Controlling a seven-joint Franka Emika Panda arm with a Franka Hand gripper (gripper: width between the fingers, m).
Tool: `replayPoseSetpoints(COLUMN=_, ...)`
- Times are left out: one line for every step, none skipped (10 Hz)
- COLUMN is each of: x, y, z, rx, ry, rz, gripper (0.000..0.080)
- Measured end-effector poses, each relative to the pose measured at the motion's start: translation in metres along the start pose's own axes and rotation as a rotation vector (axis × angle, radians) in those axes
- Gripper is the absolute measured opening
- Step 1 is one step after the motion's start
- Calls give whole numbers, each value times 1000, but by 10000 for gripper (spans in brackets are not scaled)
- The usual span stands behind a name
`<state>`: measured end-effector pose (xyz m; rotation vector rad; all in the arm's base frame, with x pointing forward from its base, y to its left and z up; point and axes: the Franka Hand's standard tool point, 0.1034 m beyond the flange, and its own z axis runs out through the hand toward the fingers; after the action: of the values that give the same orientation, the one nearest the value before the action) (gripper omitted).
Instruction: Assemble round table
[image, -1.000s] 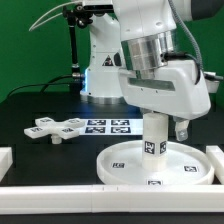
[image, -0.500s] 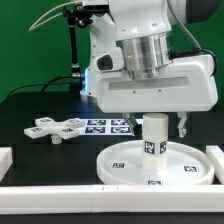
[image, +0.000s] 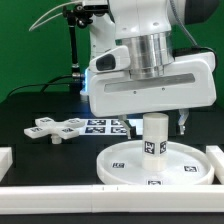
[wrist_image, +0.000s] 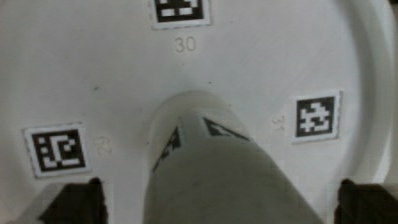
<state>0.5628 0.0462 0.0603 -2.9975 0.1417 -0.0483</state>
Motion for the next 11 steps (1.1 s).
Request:
replayPoseSetpoints(x=1, y=0, z=-1, rx=-25, ry=2, rz=-128, gripper=649)
replayPoseSetpoints(x=5, y=-3, z=-2, rx=-48, ry=16, rz=-232, gripper=649)
replayPoseSetpoints(x=7, y=-5, z=-3, rx=-64, ry=24, rz=-357, gripper=649)
replayPoseSetpoints(x=7, y=-7, z=-4, rx=-77, ry=22, rz=-472, gripper=649)
replayPoseSetpoints(x=8, y=-7, z=-4, rx=-81, ry=18, rz=-557, gripper=649)
replayPoseSetpoints(x=7, y=-5, z=-4, rx=-82, ry=14, rz=-623, gripper=649)
replayPoseSetpoints(x=7, y=-5, z=-3, rx=-82, ry=11, rz=-676, gripper=649)
replayPoseSetpoints(x=8, y=-4, z=-3, rx=-84, ry=8, rz=-751, gripper=649)
replayPoseSetpoints(x=8, y=-3, z=-3, rx=-84, ry=5, rz=-804, gripper=649)
replayPoseSetpoints(x=7, y=-2, z=-3, rx=-87, ry=0, rz=-871, gripper=649)
replayPoseSetpoints(x=7, y=-2, z=-2, rx=-102, ry=-15, rz=-1014, gripper=649)
